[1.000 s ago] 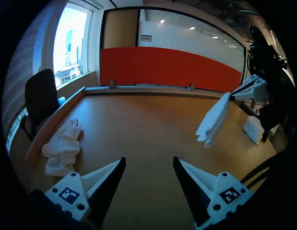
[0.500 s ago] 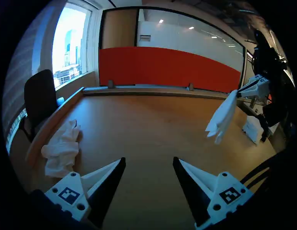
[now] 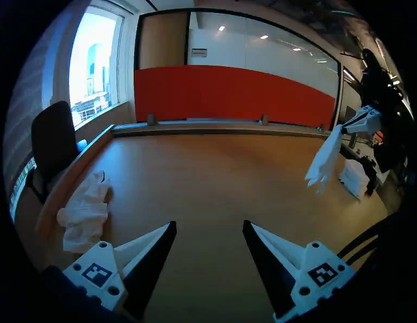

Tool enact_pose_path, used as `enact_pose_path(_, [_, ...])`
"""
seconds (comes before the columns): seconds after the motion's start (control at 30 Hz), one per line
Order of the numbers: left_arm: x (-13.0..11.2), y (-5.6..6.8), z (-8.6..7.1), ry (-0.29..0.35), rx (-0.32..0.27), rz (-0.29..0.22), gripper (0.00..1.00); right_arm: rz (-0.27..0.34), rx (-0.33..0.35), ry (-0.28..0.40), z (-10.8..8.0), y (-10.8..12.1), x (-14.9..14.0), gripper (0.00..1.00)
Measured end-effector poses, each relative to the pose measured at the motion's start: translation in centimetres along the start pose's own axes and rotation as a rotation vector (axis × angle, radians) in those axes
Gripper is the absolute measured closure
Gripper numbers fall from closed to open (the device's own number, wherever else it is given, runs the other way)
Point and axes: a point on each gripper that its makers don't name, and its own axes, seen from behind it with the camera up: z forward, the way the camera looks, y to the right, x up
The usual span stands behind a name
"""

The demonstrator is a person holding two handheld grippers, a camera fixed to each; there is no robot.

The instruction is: Fold towel

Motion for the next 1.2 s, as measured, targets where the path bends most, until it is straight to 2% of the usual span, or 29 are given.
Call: enact_pose_path(1.2, [0.1, 0.9, 0.6, -0.016, 0.011, 0.02, 0.09, 0.11, -0.15, -0.052, -7.2, 11.7, -6.7, 0.95])
